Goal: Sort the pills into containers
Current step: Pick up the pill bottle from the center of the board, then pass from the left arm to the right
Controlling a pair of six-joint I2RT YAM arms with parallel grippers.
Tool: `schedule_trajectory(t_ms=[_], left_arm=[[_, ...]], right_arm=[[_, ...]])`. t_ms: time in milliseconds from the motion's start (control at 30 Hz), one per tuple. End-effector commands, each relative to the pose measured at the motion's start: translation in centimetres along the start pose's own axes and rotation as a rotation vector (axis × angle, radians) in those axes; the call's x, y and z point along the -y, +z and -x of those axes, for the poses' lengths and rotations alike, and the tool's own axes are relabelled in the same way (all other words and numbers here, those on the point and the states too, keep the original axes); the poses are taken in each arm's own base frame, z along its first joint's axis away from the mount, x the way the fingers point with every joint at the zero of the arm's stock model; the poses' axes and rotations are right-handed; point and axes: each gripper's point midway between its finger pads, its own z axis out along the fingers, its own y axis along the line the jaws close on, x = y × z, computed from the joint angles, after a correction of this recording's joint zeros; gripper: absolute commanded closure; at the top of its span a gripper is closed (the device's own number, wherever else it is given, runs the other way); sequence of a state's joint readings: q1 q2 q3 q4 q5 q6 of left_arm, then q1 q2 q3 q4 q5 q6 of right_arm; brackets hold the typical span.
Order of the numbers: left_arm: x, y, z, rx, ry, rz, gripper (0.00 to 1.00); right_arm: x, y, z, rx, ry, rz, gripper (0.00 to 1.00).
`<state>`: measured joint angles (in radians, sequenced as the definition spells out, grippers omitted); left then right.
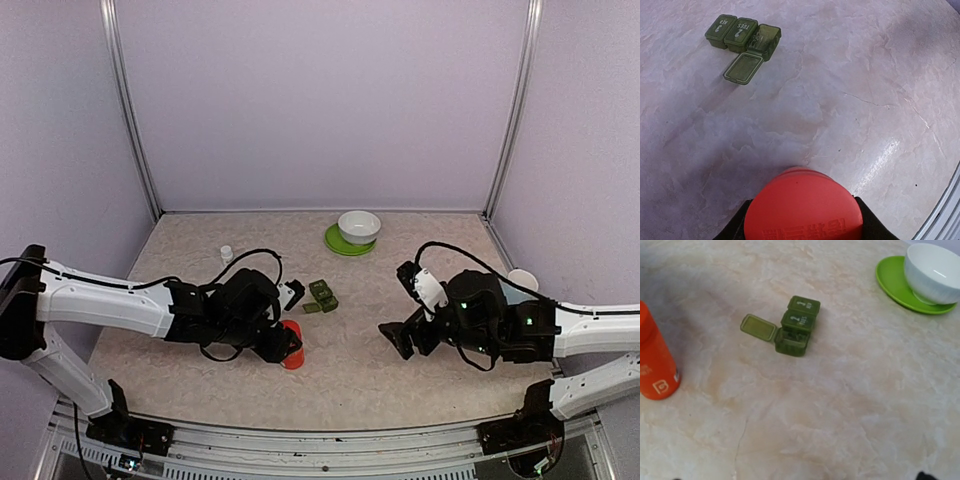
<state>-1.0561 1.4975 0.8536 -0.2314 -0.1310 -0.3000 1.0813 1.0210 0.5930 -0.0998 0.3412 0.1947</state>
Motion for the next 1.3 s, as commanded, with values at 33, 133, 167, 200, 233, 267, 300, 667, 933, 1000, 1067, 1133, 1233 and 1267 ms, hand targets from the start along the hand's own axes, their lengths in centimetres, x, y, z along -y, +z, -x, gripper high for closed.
schedule_trajectory(t_ms=[33, 133, 167, 200, 233, 267, 300, 667, 933, 1000, 1067, 1133, 1233, 1267], left_arm=[[1.2, -0.3, 2.4, 0.037, 0.047, -0.03, 0.64], [1.5, -0.5, 3.1, 0.038, 0.063, -0.037, 0.64], [1.6, -0.6, 3.3, 0.04, 0.069, -0.04, 0.64], [1.7, -0.6, 3.4, 0.038, 0.074, -0.043, 0.64], [1.8, -0.6, 3.4, 0.039, 0.074, -0.047, 0.65], [1.9, -0.7, 3.5, 0.041, 0.072, -0.054, 0.66], [2.0, -0.8, 3.6, 0.045, 0.07, -0.059, 0.68], [2.1, -3.8, 5.2, 0.13, 0.038, -0.08, 0.69], [4.6, -9.2, 10.3, 0.313, 0.074, -0.217, 0.68], [5.0, -10.5, 11.4, 0.364, 0.075, -0.247, 0.68], [5.7, -11.8, 12.6, 0.414, 0.072, -0.286, 0.68], [6.2, -12.9, 13.7, 0.453, 0.068, -0.314, 0.68], [7.0, -14.3, 15.0, 0.504, 0.058, -0.367, 0.68], [7.4, -14.8, 15.5, 0.527, 0.052, -0.389, 0.68]], right_arm=[[0.9, -0.2, 2.3, 0.019, -0.016, -0.042, 0.0], [0.7, 0.0, 3.6, 0.062, -0.026, -0.039, 0.0], [0.5, 0.1, 3.7, 0.074, -0.032, -0.031, 0.0], [0.3, 0.2, 3.9, 0.088, -0.037, -0.019, 0.0], [0.0, 0.3, 3.8, 0.097, -0.043, -0.004, 0.0], [-0.2, 0.5, 3.6, 0.099, -0.044, 0.006, 0.0], [-0.4, 0.6, 3.5, 0.103, -0.043, 0.018, 0.0], [-7.5, 1.3, 1.3, 0.161, -0.112, 0.412, 0.0], [-9.9, 0.8, 3.8, 0.321, -0.181, 0.532, 0.0], [-10.3, 0.7, 4.7, 0.361, -0.209, 0.54, 0.0], [-10.6, 0.5, 6.0, 0.42, -0.234, 0.544, 0.0], [-10.7, 0.1, 7.2, 0.478, -0.254, 0.545, 0.0], [-10.7, -0.5, 9.0, 0.556, -0.277, 0.533, 0.01], [-10.8, -0.8, 9.5, 0.579, -0.286, 0.534, 0.01]])
